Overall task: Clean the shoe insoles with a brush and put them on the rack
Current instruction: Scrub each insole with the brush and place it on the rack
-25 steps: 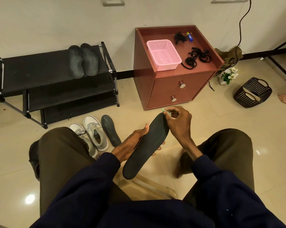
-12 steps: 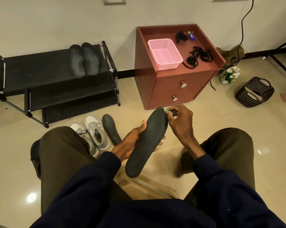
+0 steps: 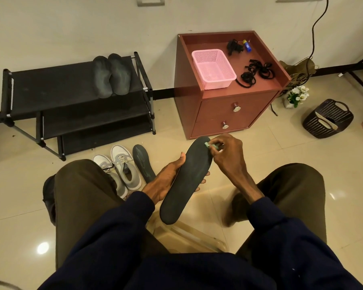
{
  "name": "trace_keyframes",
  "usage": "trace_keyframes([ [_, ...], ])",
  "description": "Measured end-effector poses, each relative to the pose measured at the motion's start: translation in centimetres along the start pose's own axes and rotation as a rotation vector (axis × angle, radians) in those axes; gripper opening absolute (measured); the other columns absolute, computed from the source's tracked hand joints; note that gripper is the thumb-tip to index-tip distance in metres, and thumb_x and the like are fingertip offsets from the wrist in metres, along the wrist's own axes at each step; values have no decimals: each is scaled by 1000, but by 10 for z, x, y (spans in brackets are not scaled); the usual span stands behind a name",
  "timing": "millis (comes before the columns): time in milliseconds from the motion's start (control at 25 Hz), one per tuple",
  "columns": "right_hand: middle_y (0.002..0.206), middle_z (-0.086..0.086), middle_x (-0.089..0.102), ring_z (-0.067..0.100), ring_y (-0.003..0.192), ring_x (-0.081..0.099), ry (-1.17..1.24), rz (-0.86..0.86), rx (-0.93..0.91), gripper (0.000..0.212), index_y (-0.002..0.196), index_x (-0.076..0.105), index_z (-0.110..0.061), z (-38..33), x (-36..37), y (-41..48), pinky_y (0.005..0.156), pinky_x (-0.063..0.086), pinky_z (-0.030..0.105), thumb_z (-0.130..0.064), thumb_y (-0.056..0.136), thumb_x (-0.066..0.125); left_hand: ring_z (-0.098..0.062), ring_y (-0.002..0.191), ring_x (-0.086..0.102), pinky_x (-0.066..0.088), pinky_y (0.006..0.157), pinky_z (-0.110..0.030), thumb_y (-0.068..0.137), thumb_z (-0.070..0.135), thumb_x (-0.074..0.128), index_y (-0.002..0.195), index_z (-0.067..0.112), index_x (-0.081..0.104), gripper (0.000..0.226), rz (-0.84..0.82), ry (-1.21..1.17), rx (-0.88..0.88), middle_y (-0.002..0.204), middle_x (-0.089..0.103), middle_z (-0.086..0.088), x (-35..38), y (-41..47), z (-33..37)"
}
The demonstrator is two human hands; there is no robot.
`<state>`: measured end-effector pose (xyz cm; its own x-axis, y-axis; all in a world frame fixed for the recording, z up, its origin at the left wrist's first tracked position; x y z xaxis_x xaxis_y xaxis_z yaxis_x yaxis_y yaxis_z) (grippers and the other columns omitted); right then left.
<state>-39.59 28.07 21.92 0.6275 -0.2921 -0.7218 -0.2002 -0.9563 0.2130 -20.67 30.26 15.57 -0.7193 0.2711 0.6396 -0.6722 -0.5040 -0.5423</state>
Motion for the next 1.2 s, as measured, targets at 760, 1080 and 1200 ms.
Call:
trace_keyframes([
  [760, 91, -9, 70, 0, 76, 65, 151, -166, -14, 15, 102, 81, -14, -22, 17, -18, 68, 59, 19, -14, 87, 80, -41, 116, 66, 46, 107, -58, 103, 61, 38, 140, 11, 56, 65, 73, 16, 22, 131, 66, -23, 2, -1, 4],
  [1080, 91, 2, 73, 9, 70, 65, 34, -173, -56, 10, 93, 81, -12, -26, 12, -12, 64, 59, 20, -12, 83, 82, -41, 118, 64, 42, 111, -59, 102, 61, 40, 141, 9, 56, 67, 63, -31, 36, 134, 64, -23, -1, -1, 5],
  [1200, 96, 5, 73, 9, 77, 65, 11, 48, -19, 14, 98, 79, -11, -10, 3, -9, 72, 60, 21, -14, 85, 82, -40, 124, 61, 42, 112, -57, 102, 64, 37, 144, 9, 52, 71, 13, -3, 8, 138, 61, -23, 0, 0, 3],
])
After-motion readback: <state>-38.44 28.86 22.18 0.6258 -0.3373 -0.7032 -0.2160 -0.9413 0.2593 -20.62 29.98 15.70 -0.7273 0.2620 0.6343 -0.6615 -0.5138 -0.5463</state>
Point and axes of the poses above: each hand's wrist, its own y-axis towards the middle knuckle, its own x-axis out of the palm, z = x × y, the point moved 4 cm from there along y, towards the middle knuckle
